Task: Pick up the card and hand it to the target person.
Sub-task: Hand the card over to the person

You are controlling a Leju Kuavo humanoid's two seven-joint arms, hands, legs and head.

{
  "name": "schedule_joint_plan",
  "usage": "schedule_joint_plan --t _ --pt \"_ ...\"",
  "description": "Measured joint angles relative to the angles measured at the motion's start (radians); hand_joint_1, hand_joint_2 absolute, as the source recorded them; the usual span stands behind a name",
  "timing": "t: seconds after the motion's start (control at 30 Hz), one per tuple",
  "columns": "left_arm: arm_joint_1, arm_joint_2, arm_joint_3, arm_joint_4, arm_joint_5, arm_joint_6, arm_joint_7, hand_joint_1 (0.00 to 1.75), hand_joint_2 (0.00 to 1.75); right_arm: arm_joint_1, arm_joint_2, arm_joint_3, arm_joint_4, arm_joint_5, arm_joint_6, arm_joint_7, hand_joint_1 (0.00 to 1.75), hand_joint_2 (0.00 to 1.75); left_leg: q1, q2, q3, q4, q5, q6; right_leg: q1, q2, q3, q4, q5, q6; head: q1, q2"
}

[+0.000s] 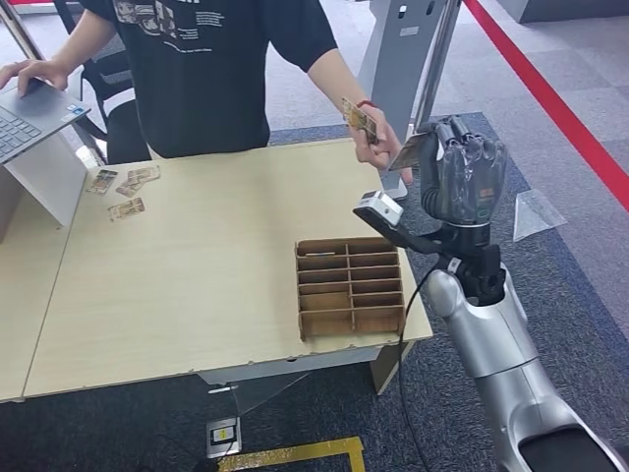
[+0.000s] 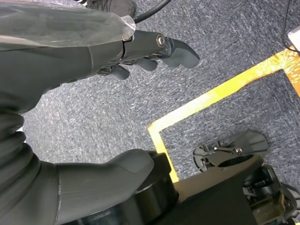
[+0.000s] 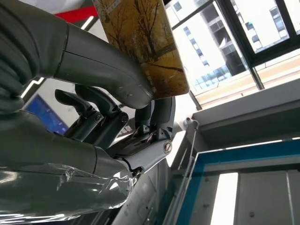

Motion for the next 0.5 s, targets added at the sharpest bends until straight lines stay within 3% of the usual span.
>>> schedule_joint_plan --t 0.3,0.5 --pt "0.001 -0.004 0.0 0.0 0.005 0.005 0.0 0.0 1.75 -0.085 0.155 -0.156 0.205 -0.146 -0.007 -0.217 1.75 1.75 0.0 0.0 0.0 0.0 0.0 0.0 0.0 0.0 0.0 0.0 0.0 0.0 0.0 0.0" --pt "0.003 -0.004 0.0 0.0 0.017 0.012 -0.004 0.0 1.75 -0.133 0.227 -0.226 0.289 -0.111 -0.008 -0.24 1.75 1.75 0.0 0.0 0.0 0.0 0.0 0.0 0.0 0.0 -0.001 0.0 0.0 0.0 0.0 0.0"
